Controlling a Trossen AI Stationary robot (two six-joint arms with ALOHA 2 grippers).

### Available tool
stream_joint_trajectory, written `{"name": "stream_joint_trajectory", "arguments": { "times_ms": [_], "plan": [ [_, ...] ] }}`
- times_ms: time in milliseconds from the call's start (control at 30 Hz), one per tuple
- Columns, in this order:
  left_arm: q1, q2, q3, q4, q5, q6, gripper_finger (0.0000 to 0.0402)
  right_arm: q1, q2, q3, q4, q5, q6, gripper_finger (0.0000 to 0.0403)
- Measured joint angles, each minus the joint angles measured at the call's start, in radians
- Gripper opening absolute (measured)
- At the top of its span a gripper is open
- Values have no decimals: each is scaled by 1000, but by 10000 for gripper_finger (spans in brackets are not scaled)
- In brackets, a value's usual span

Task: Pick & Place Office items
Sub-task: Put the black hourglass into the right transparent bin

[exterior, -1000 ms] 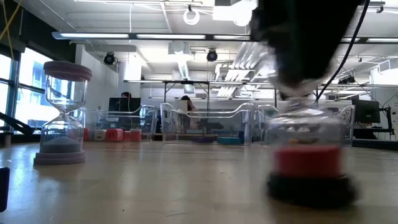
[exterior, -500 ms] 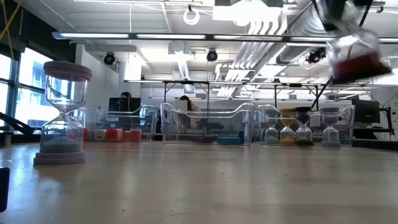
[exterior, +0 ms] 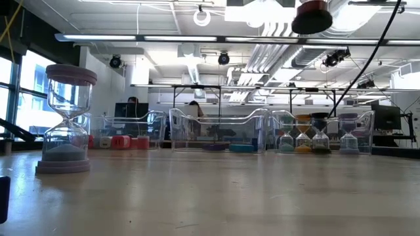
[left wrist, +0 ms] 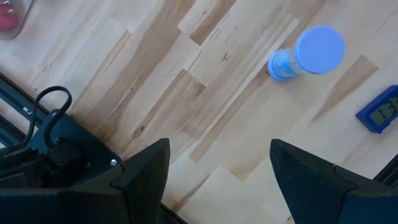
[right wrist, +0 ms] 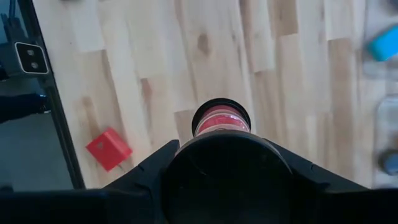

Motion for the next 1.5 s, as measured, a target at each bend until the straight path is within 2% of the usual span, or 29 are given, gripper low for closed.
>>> {"name": "stream_joint_trajectory", "arguments": {
  "times_ms": [267, 567, 833, 1033, 1500],
  "plan": [
    [46, 0, 0, 0, 0, 0, 269, -97, -112, -109, 0, 18, -122, 187],
    [86, 0, 0, 0, 1, 36, 269, -231, -311, -354, -2, 16, -146, 187],
    [145, 0, 0, 0, 3, 57, 269, -397, -483, -462, -1, 87, -203, 187],
    [181, 0, 0, 0, 4, 56, 269, -556, -510, -492, 1, 145, -326, 188],
    [189, 0, 0, 0, 5, 53, 269, -956, -511, -586, 0, 263, -609, 188]
  ]
}}
